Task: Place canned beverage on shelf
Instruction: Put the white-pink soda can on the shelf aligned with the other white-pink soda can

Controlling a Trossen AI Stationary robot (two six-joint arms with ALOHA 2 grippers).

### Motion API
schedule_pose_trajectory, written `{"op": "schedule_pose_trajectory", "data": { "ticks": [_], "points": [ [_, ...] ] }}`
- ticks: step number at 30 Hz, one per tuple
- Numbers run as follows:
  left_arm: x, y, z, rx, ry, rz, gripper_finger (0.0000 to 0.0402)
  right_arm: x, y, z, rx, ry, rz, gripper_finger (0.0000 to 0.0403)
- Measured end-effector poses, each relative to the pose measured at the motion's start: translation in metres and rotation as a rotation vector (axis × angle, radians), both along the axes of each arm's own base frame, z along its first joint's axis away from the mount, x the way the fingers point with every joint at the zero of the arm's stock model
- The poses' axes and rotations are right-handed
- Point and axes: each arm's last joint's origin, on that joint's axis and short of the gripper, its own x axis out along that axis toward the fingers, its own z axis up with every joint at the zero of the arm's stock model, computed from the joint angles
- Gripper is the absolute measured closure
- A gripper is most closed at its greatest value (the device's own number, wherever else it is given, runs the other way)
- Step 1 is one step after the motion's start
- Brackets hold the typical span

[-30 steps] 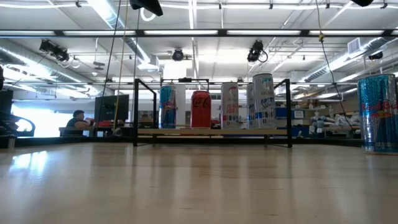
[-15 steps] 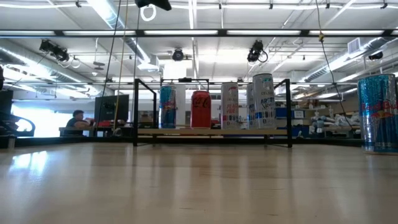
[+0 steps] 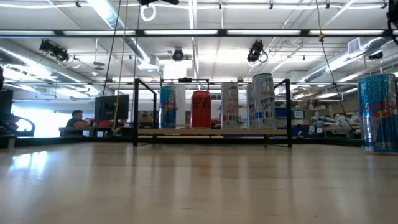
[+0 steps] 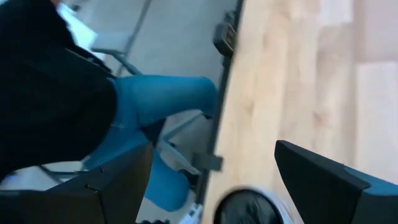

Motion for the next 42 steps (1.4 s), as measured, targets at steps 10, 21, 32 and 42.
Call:
{"op": "schedule_pose_trajectory", "data": {
  "ticks": [10, 21, 32, 42],
  "points": [
    [0.000, 0.000, 0.000, -0.027, 0.002, 0.028, 0.0086, -0.025, 0.002, -0.011, -0.075, 0.107, -0.054, 0.0055],
    [0.010, 0.001, -0.004, -0.012, -0.014, 0.038, 0.0086, -0.029, 0.022, -0.041, -0.268, 0.203, -0.067, 0.0055],
    [0.017, 0.000, -0.012, -0.011, 0.006, 0.037, 0.0086, -0.026, 0.027, -0.044, -0.268, 0.190, -0.085, 0.0055],
    [0.018, 0.000, -0.013, -0.010, 0.011, 0.037, 0.0086, -0.030, 0.016, -0.028, -0.157, 0.151, -0.116, 0.0055]
  ]
}}
